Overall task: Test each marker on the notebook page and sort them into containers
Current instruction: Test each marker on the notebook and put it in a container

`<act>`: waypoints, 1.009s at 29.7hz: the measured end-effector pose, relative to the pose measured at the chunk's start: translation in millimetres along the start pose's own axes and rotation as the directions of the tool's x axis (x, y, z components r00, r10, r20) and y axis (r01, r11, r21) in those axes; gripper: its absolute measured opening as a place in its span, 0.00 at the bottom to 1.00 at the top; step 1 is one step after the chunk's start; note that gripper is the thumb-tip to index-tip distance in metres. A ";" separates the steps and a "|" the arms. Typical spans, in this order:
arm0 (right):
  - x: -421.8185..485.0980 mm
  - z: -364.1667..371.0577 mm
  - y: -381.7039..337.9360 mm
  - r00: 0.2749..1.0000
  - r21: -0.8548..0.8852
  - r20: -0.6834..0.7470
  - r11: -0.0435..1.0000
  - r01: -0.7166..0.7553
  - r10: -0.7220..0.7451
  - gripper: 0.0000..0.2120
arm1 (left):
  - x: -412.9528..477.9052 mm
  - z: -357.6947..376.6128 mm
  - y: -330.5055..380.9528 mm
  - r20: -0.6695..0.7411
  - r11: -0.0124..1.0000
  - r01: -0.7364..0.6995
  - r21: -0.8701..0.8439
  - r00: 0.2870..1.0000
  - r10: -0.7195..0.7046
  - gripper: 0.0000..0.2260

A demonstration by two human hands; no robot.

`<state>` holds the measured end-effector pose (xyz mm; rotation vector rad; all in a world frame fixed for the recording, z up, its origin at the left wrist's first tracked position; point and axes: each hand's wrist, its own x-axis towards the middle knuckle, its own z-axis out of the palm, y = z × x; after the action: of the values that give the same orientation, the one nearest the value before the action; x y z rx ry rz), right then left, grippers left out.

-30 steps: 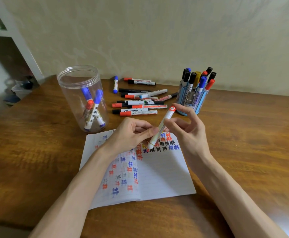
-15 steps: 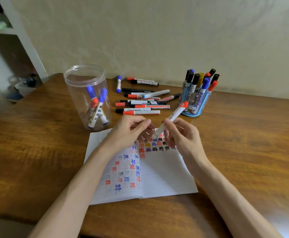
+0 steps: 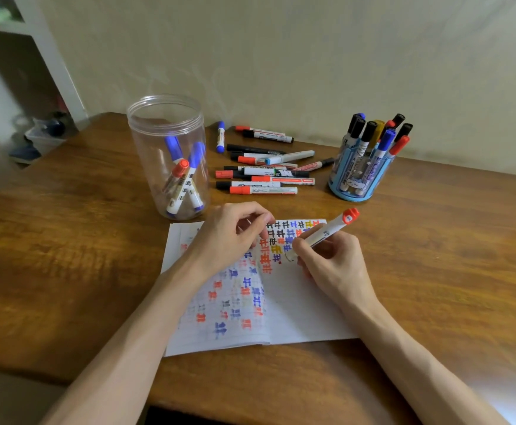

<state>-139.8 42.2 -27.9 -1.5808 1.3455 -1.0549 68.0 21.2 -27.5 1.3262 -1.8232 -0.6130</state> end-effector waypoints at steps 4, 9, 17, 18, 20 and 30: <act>-1.2 2.0 2.0 0.999 -0.036 -0.016 0.999 0.040 -0.041 0.05 | -1.0 -1.2 -1.9 -0.012 1.000 -0.008 -0.009 1.000 0.008 0.07; -1.0 3.5 3.5 0.999 -0.075 -0.015 0.996 0.050 -0.052 0.04 | -0.3 -1.4 -1.5 -0.017 1.000 -0.011 -0.005 1.000 0.011 0.07; -1.5 5.4 3.6 0.992 -0.146 -0.024 0.982 0.116 -0.121 0.06 | -1.3 -1.4 -1.1 -0.020 1.000 -0.030 0.006 0.999 0.030 0.07; -0.8 5.2 4.5 0.991 -0.151 -0.038 0.981 0.121 -0.128 0.06 | -1.4 -1.5 -1.1 -0.020 1.000 -0.030 0.005 0.999 0.031 0.07; 0.6 4.2 6.0 0.990 -0.146 -0.052 0.982 0.122 -0.131 0.07 | -1.2 -1.7 -1.5 -0.021 1.000 -0.026 -0.001 0.999 0.025 0.07; -2.3 5.8 4.0 0.989 -0.149 0.014 0.978 0.149 -0.149 0.06 | -1.0 -1.1 -3.0 -0.020 0.999 -0.038 0.018 0.999 0.038 0.07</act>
<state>-135.9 44.2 -33.8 -1.8172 1.3472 -1.0602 70.7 21.1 -29.4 1.3018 -1.8369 -0.5632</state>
